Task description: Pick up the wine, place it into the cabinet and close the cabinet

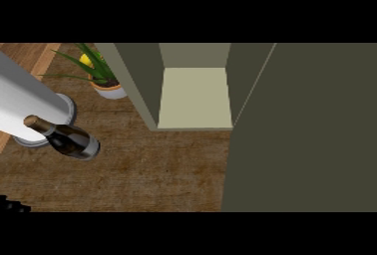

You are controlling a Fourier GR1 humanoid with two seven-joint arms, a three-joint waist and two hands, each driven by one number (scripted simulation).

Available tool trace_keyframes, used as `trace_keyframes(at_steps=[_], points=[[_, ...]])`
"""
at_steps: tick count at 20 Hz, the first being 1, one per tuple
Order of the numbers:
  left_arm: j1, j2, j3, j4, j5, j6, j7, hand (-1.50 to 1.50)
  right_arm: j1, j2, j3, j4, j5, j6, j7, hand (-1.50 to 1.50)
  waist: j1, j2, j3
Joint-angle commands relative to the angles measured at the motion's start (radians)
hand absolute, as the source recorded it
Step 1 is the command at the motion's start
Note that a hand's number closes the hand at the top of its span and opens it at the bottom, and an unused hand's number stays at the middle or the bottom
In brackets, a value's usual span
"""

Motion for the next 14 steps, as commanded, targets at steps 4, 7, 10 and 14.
trace_keyframes(at_steps=[4, 7, 10, 14], points=[[0.116, 0.185, 0.117, -0.017, 0.209, -0.095, 0.003, -1.5, 0.073, 0.003, 0.086, -0.223, 0.053, -0.057, 0.131, -1.5, 0.015, -0.003, 0.0], [0.157, 0.19, 0.174, -0.013, 0.237, -0.104, 0.021, -1.5, 0.061, -0.024, 0.021, -0.231, -0.01, -0.043, 0.143, -1.5, 0.016, -0.002, 0.0], [0.197, 0.222, 0.229, -0.041, 0.278, -0.089, 0.03, -1.5, 0.056, -0.027, 0.063, -0.284, 0.022, -0.071, 0.19, -1.5, 0.019, -0.006, 0.0], [0.244, 0.24, 0.297, -0.004, 0.351, -0.131, 0.045, -1.5, 0.054, -0.042, 0.04, -0.273, 0.011, -0.07, 0.188, -1.5, 0.024, -0.006, 0.0]])
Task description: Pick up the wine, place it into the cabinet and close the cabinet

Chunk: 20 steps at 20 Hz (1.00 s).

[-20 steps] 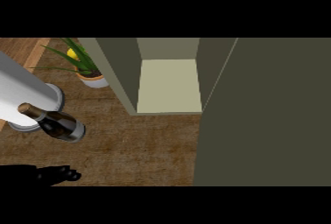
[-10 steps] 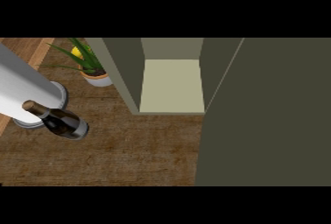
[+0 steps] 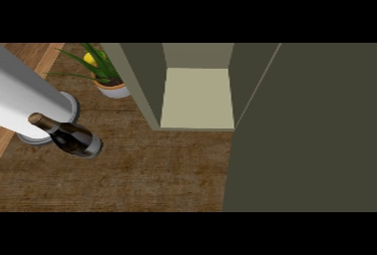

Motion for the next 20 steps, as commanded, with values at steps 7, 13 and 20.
trace_keyframes(at_steps=[7, 13, 20], points=[[-0.007, -0.012, 0.057, 0.081, 0.07, -0.067, 0.051, -1.5, 0.029, -0.047, -0.021, -0.249, -0.049, -0.019, 0.131, -1.5, -0.018, 0.004, 0.0], [-0.085, 0.047, 0.065, 0.18, 0.124, -0.057, 0.082, -1.5, -0.012, -0.058, -0.016, -0.254, -0.062, -0.026, 0.164, -1.5, -0.027, 0.007, 0.0], [-0.225, 0.006, 0.037, 0.266, 0.071, 0.019, 0.105, -1.5, 0.0, -0.049, 0.019, -0.232, -0.031, -0.046, 0.132, -1.5, -0.036, 0.007, 0.0]])
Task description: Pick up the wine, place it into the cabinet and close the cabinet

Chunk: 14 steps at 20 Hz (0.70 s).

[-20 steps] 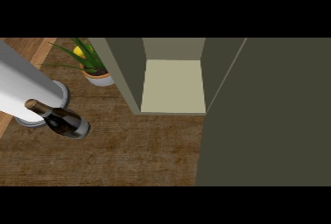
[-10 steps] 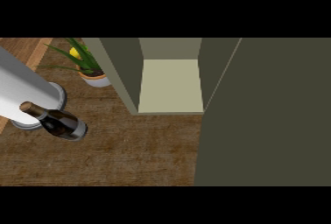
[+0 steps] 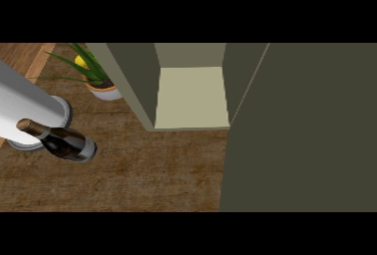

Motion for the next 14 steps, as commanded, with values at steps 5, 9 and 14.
trace_keyframes(at_steps=[5, 9, 14], points=[[-0.22, -0.066, -0.088, 0.222, -0.096, -0.053, 0.045, -1.5, -0.023, -0.013, 0.023, -0.189, -0.023, -0.015, 0.117, -1.5, -0.027, 0.008, -0.001], [-0.295, -0.071, -0.122, 0.272, -0.108, -0.022, 0.069, -1.5, -0.04, -0.006, 0.038, -0.225, 0.002, -0.05, 0.187, -1.5, -0.016, 0.003, -0.001], [-0.393, -0.156, -0.148, 0.397, -0.217, -0.073, 0.102, -1.5, -0.028, -0.035, -0.012, -0.22, -0.044, -0.027, 0.15, -1.5, -0.017, 0.004, 0.0]])
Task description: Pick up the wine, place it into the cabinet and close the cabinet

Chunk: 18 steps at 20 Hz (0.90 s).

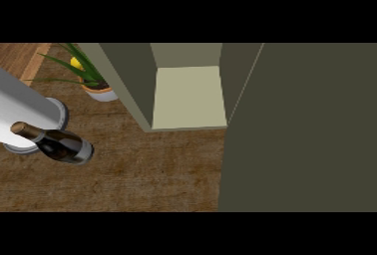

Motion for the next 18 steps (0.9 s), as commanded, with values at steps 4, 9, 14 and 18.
trace_keyframes(at_steps=[4, 9, 14, 18], points=[[-0.122, -0.132, -0.038, 0.138, -0.148, -0.088, 0.042, -1.5, 0.034, -0.026, -0.023, -0.225, -0.038, -0.009, 0.094, -1.5, 0.01, -0.002, 0.0], [-0.235, -0.254, -0.065, 0.227, -0.311, -0.067, 0.065, -1.5, 0.008, 0.002, 0.027, -0.208, 0.008, -0.042, 0.1, -1.5, -0.001, -0.001, -0.001], [-0.245, -0.359, -0.017, 0.246, -0.488, -0.119, 0.045, -1.5, 0.031, -0.004, 0.039, -0.209, 0.012, -0.048, 0.083, -1.5, 0.016, -0.004, -0.001], [-0.252, -0.377, 0.025, 0.348, -0.555, -0.22, 0.02, -1.5, 0.022, -0.02, 0.051, -0.241, 0.024, -0.056, 0.115, -1.5, 0.012, -0.004, -0.002]])
